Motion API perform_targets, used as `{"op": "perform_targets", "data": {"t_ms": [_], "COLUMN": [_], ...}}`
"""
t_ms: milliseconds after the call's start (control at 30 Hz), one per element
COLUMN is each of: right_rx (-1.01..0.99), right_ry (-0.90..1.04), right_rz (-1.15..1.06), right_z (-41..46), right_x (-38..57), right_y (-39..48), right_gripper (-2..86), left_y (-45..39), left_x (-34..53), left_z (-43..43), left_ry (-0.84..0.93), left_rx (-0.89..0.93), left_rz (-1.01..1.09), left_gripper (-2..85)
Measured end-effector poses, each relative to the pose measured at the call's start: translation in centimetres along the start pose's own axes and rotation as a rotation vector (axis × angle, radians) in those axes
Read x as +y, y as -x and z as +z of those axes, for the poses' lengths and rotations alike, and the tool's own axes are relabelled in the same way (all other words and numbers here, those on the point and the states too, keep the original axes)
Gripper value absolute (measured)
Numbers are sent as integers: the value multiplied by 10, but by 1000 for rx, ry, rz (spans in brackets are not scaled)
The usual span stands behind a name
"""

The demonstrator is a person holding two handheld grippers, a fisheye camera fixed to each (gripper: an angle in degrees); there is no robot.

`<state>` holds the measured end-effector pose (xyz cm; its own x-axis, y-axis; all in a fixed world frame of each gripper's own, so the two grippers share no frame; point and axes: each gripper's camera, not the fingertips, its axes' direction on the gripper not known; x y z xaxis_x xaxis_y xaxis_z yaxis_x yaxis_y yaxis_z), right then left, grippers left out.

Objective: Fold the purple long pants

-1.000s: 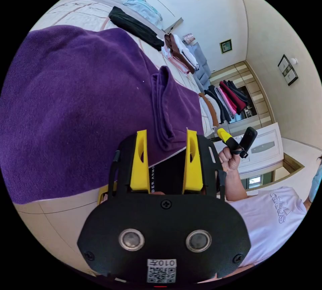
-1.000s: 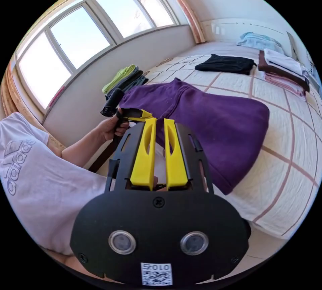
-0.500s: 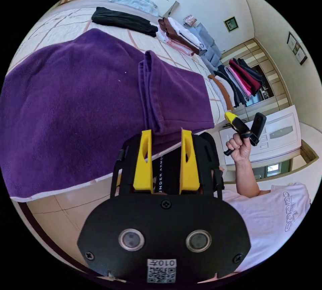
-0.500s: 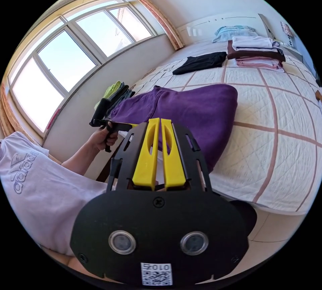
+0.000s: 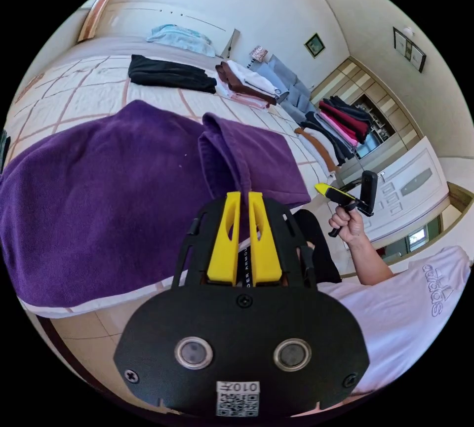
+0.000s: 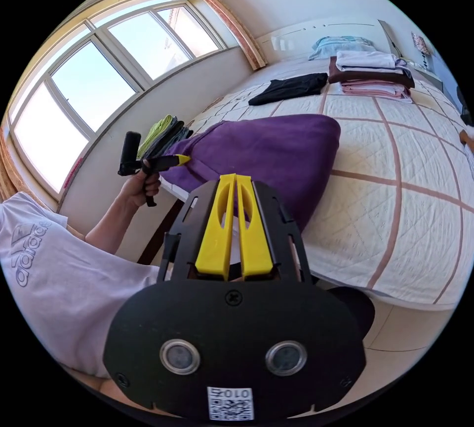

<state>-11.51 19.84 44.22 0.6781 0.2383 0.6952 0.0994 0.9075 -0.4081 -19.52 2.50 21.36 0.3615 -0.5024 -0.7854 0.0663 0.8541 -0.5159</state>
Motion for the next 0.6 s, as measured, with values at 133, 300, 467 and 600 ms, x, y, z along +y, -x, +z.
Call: {"op": "perform_targets", "data": {"t_ms": [133, 300, 467, 600], "right_rx": [9, 242, 305, 127], "right_ry": [78, 44, 206, 205], "right_rz": [-1, -89, -25, 145], "right_z": [28, 33, 85, 80], "right_x": [-9, -34, -51, -54], "right_y": [-3, 15, -26, -74], "right_gripper": [34, 50, 62, 43], "left_y": [69, 50, 77, 130], "left_x": [38, 59, 135, 214], "left_z": [27, -10, -104, -181], "left_ry": [-56, -150, -515, -730], "left_rx": [273, 184, 58, -228], "left_rz": [-215, -112, -247, -552], "left_gripper": [30, 45, 75, 120]}}
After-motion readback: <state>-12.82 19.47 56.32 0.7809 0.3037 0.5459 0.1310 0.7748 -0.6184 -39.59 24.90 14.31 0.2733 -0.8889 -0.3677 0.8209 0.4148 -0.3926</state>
